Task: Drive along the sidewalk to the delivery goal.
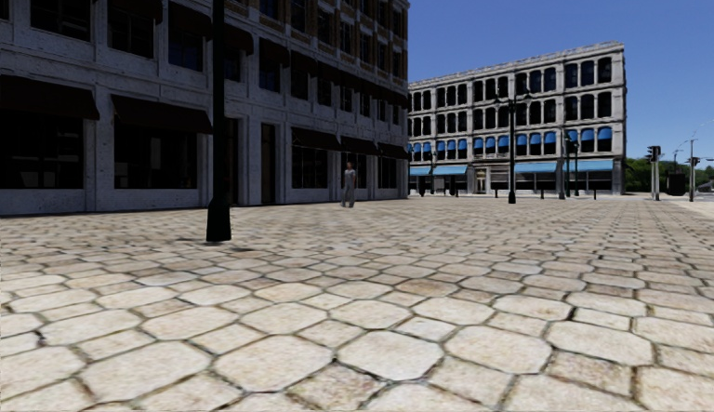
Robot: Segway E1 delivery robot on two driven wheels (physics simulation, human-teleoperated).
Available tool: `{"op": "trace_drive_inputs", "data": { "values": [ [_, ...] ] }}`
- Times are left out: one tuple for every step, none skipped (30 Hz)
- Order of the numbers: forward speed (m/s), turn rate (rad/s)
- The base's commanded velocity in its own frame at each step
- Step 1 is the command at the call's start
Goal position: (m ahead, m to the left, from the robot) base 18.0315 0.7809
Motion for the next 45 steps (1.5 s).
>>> {"op": "trace_drive_inputs", "data": {
  "values": [
    [2.0, 0.0],
    [2.0, 0.0],
    [2.0, 0.0],
    [2.0, 0.0],
    [2.0, 0.0],
    [2.0, 0.0],
    [2.0, 0.0],
    [2.0, 0.0],
    [2.0, 0.0],
    [2.0, 0.0],
    [2.0, 0.0],
    [2.0, 0.0],
    [2.0, 0.0],
    [2.0, 0.0],
    [2.0, 0.0],
    [2.0, 0.0],
    [2.0, 0.0],
    [2.0, 0.0],
    [2.0, 0.0],
    [2.0, 0.0],
    [2.0, 0.0],
    [2.0, 0.0],
    [2.0, 0.0],
    [2.0, 0.0],
    [2.0, 0.0],
    [2.0, 0.0],
    [2.0, 0.0],
    [2.0, 0.0],
    [2.0, 0.0],
    [2.0, -0.03],
    [2.0, -0.09],
    [2.0, -0.12],
    [2.0, -0.15],
    [2.0, -0.15],
    [2.0, -0.17],
    [2.0, -0.2],
    [2.0, -0.23],
    [2.0, -0.25],
    [2.0, -0.25],
    [2.0, -0.25],
    [2.0, -0.25],
    [2.0, -0.25],
    [2.0, -0.25],
    [2.0, -0.25],
    [2.0, -0.25]
  ]
}}
